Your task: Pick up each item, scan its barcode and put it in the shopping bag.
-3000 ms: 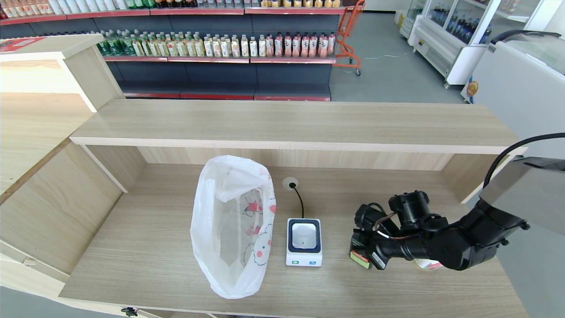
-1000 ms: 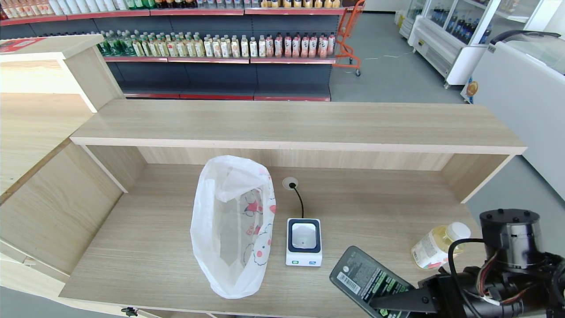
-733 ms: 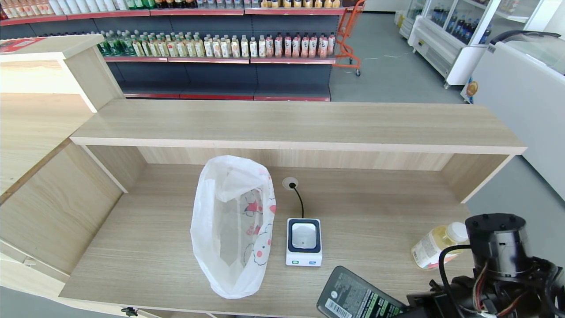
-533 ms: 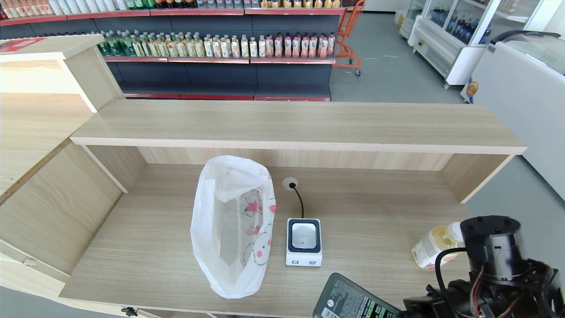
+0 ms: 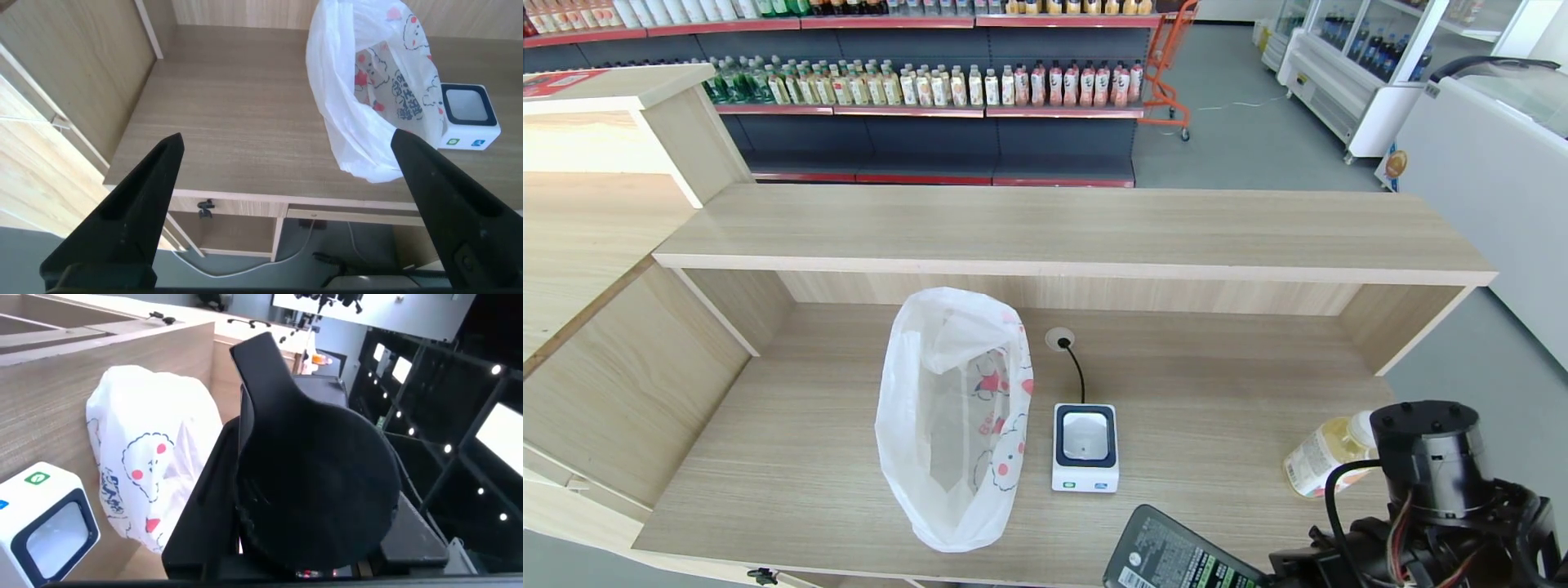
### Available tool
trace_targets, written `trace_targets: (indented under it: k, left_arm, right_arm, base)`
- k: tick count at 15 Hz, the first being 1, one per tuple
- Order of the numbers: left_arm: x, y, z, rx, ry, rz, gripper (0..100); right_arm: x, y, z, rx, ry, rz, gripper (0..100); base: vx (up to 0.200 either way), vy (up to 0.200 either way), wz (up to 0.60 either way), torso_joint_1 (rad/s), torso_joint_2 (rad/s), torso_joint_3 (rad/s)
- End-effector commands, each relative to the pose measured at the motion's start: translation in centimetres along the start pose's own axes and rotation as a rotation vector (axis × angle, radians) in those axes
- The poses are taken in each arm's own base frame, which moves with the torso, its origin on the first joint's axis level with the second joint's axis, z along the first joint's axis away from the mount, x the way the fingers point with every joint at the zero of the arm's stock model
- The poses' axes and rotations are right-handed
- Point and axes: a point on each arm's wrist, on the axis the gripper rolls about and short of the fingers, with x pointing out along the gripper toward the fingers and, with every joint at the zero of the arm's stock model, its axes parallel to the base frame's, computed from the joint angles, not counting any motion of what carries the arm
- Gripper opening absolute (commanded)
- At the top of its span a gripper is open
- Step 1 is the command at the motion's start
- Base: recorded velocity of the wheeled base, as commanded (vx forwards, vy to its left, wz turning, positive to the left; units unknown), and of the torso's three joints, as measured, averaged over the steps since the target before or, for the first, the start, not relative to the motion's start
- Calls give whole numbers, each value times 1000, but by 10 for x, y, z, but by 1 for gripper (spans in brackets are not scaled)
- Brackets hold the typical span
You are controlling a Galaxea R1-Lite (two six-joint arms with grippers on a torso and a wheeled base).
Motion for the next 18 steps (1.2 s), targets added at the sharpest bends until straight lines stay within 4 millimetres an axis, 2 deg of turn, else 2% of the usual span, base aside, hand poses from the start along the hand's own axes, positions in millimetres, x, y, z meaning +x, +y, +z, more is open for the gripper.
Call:
trace_targets:
  k: [1, 6, 8, 10, 12, 13, 14, 16, 18]
  left_arm:
    - [0, 0, 0, 0, -1, 0, 100]
    - [0, 0, 0, 0, -1, 0, 100]
    - [0, 0, 0, 0, -1, 0, 100]
    - [0, 0, 0, 0, -1, 0, 100]
    - [0, 0, 0, 0, -1, 0, 100]
    - [0, 0, 0, 0, -1, 0, 100]
    - [0, 0, 0, 0, -1, 0, 100]
    - [0, 0, 0, 0, -1, 0, 100]
    - [0, 0, 0, 0, -1, 0, 100]
  right_arm:
    - [0, 1, 0, 3, -2, 1, 0]
    - [1, 1, 1, 17, -6, 2, 0]
    - [-1, 2, -2, 73, -8, 16, 0]
    - [-14, -15, -30, 68, 113, 26, 0]
    - [-34, -31, -42, 106, 290, 100, 0]
    - [-55, -42, -34, 214, 438, 149, 0]
    - [-66, -46, -28, 299, 522, 163, 0]
    - [-74, -52, -24, 451, 618, 141, 0]
    - [-82, -48, -16, 749, 734, 100, 0]
  base:
    - [0, 0, 0, 0, 0, 0]
    - [0, 0, 0, 0, 0, 0]
    - [0, 0, 0, 0, 0, 0]
    - [0, 0, 0, 0, 0, 0]
    - [0, 0, 0, 0, 0, 0]
    - [0, 0, 0, 0, 0, 0]
    - [0, 0, 0, 0, 0, 0]
    - [0, 0, 0, 0, 0, 0]
    - [0, 0, 0, 0, 0, 0]
